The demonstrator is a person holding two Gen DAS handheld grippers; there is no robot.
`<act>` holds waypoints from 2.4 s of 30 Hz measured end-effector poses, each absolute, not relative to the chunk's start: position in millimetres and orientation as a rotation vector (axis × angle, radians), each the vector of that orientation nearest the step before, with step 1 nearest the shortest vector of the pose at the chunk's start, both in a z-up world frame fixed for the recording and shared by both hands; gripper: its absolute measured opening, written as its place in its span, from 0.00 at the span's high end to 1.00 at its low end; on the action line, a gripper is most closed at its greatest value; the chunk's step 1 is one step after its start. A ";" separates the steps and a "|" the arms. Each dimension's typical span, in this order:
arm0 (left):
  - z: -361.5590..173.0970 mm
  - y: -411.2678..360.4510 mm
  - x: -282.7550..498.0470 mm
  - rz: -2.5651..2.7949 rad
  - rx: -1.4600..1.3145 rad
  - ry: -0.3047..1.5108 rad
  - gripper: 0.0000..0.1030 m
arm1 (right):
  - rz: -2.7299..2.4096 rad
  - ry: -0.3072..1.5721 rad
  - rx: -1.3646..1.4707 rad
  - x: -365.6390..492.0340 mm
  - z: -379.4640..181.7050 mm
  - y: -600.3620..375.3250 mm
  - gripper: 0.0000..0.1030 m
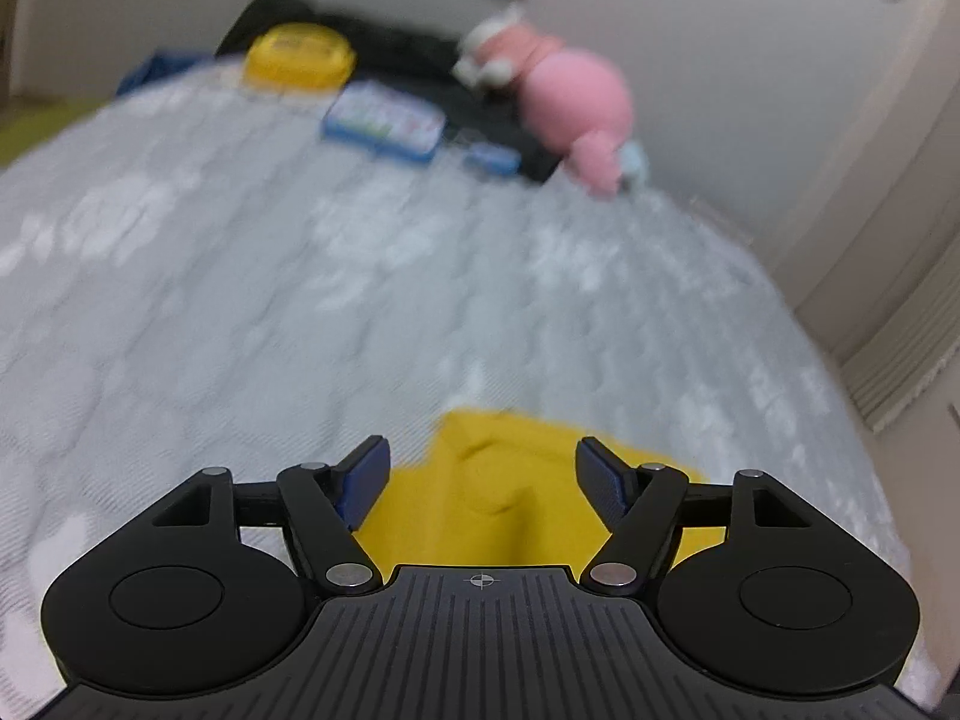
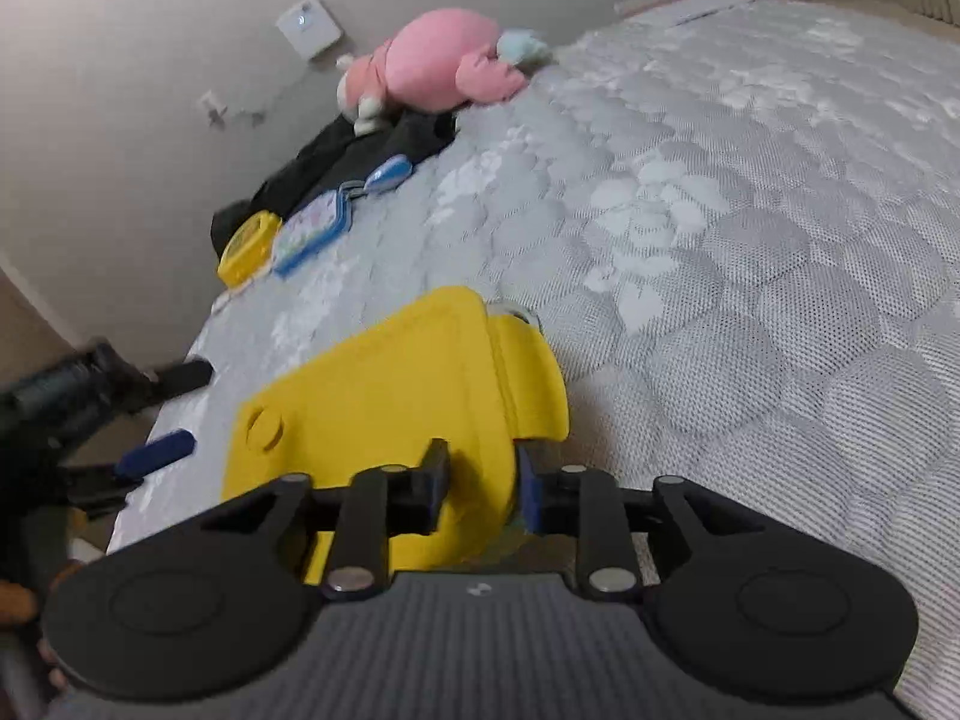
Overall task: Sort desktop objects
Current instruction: 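Carry the yellow lid over the glass container with both grippers, then lower the yellow lid flat onto the glass container rim with both grippers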
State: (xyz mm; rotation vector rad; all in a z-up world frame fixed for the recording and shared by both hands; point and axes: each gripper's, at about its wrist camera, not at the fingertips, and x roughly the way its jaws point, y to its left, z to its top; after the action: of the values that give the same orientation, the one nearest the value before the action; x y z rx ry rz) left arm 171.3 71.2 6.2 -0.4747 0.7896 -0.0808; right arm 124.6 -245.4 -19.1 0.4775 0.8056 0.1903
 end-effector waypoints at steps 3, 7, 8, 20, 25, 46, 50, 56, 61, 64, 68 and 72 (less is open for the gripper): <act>-9.5 103.8 181.3 -0.127 -0.670 0.917 0.18 | 0.163 0.765 0.423 117.5 -3.3 -258.4 0.65; -30.9 116.9 188.2 -0.169 -0.788 1.009 0.18 | 0.192 0.795 0.475 144.0 -14.0 -274.1 0.57; -35.6 113.2 191.6 -0.161 -0.758 1.033 0.18 | 0.200 0.810 0.504 153.4 -20.1 -277.5 0.57; -20.6 74.5 204.9 -0.293 -0.561 0.870 0.24 | 0.185 0.726 0.577 170.1 -32.9 -276.6 0.66; -40.4 68.6 217.9 -0.276 -0.509 0.937 0.21 | 0.161 0.727 0.537 171.6 -37.5 -278.1 0.76; -21.8 97.7 201.4 -0.264 -0.589 0.934 0.16 | 0.192 0.664 0.284 154.4 -26.5 -240.4 0.74; -7.2 120.0 190.5 -0.276 -0.759 0.758 0.15 | 0.158 0.609 0.340 150.4 -17.5 -248.7 0.74; -5.7 81.2 189.2 -0.237 -0.583 0.759 0.10 | 0.216 0.559 0.327 150.1 -7.2 -224.3 0.74; -5.7 60.1 188.1 -0.210 -0.490 0.836 0.09 | 0.285 0.634 0.313 156.9 -19.7 -206.0 0.74; -1.1 52.9 183.7 -0.217 -0.435 0.823 0.07 | 0.296 0.662 0.286 158.3 -25.6 -199.8 0.76; 1.6 46.8 180.8 -0.233 -0.395 0.812 0.04 | 0.298 0.673 0.271 157.1 -27.5 -197.2 0.76; 1.1 46.9 179.9 -0.292 -0.447 0.815 0.04 | 0.295 0.659 0.189 149.4 -27.4 -187.7 0.76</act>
State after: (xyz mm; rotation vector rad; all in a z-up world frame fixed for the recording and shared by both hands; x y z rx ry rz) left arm 179.9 46.9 1.1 -0.4474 0.8152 -0.2916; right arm 149.4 -187.7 -27.4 0.1893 0.6593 0.2954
